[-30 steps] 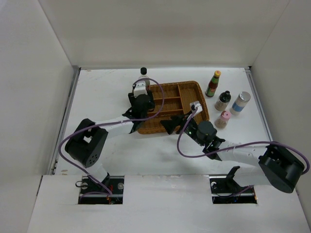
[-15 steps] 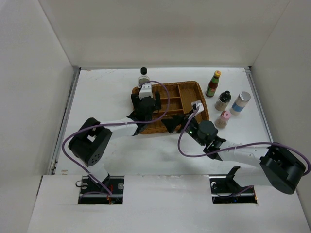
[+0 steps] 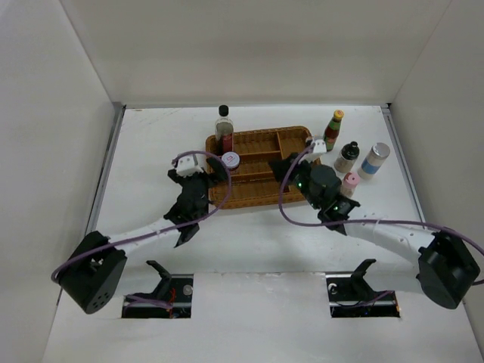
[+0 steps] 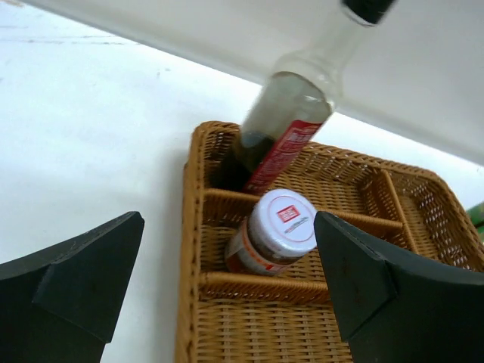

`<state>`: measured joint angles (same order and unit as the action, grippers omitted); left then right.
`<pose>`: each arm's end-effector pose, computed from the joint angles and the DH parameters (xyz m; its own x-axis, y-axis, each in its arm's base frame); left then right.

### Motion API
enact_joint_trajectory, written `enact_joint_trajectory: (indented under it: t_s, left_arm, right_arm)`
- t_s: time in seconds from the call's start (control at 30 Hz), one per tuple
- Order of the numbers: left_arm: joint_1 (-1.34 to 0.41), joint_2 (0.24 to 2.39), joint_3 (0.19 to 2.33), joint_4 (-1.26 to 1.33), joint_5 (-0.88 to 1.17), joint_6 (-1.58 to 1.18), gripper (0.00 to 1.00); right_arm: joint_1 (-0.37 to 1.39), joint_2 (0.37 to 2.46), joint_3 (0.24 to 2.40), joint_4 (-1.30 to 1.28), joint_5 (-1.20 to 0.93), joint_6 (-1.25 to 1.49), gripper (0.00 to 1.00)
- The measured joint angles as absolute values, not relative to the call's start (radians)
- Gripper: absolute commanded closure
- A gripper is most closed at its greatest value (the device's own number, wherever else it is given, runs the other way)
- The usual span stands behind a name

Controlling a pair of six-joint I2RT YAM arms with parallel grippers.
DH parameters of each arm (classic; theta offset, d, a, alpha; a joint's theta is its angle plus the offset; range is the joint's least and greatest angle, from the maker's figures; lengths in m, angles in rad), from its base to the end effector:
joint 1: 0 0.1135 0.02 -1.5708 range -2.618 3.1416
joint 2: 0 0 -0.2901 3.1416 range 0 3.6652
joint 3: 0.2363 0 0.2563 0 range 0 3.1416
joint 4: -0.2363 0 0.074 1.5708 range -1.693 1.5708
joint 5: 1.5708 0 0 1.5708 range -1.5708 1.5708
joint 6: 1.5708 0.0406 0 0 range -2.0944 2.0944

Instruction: Organize the condiment bottles

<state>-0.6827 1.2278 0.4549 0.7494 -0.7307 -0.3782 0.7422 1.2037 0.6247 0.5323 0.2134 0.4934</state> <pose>0.2087 -0.1348 0.2532 0.0007 -0.3550 -0.9349 -0.0512 0.9336 -0.3546 0.2054 0.1767 0.2928 -0.2693 0.3811 -0.8844 -0.4282 0.7752 0.4644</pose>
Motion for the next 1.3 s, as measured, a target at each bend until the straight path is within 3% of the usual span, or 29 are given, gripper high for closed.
enact_joint_trajectory:
  t_s: [0.17, 0.3, 0.43, 0.57, 0.77, 0.93, 1.0, 1.17, 1.3]
  left_arm:
    - [-0.669, 1.165, 0.309, 0.798, -0.765, -0.466, 0.0]
    - [-0.654, 1.165, 0.246, 0.809, -0.758, -0.523, 0.0]
    - [-0.631, 1.165, 0.222, 0.85, -0.731, -0.555, 0.0]
    - [-0.617, 1.163, 0.211, 0.885, -0.718, -0.569, 0.0]
    - [-0.612, 1.152, 0.209, 0.899, -0.705, -0.579, 0.0]
    - [-0.604, 1.161, 0.209, 0.907, -0.699, -0.584, 0.0]
    - [-0.601, 1.169, 0.209, 0.907, -0.697, -0.585, 0.0]
    - [-0.593, 1.176, 0.209, 0.909, -0.691, -0.588, 0.0]
    - [-0.588, 1.176, 0.209, 0.909, -0.683, -0.591, 0.0]
  right_arm:
    - [0.593, 1.312, 0.877, 0.38, 0.31, 0.442, 0.41]
    - [0.426, 1.414, 1.025, 0.265, 0.389, 0.383, 0.22]
    - [0.294, 1.516, 1.158, 0.15, 0.46, 0.327, 0.11]
    - [0.206, 1.621, 1.298, 0.048, 0.504, 0.279, 0.07]
    - [0.15, 1.8, 1.498, -0.055, 0.511, 0.231, 0.09]
    - [0.144, 1.887, 1.534, -0.113, 0.488, 0.223, 0.15]
    - [0.144, 1.909, 1.536, -0.126, 0.479, 0.222, 0.22]
    - [0.144, 1.942, 1.539, -0.13, 0.459, 0.214, 0.63]
    - [0.144, 1.942, 1.537, -0.118, 0.46, 0.204, 0.71]
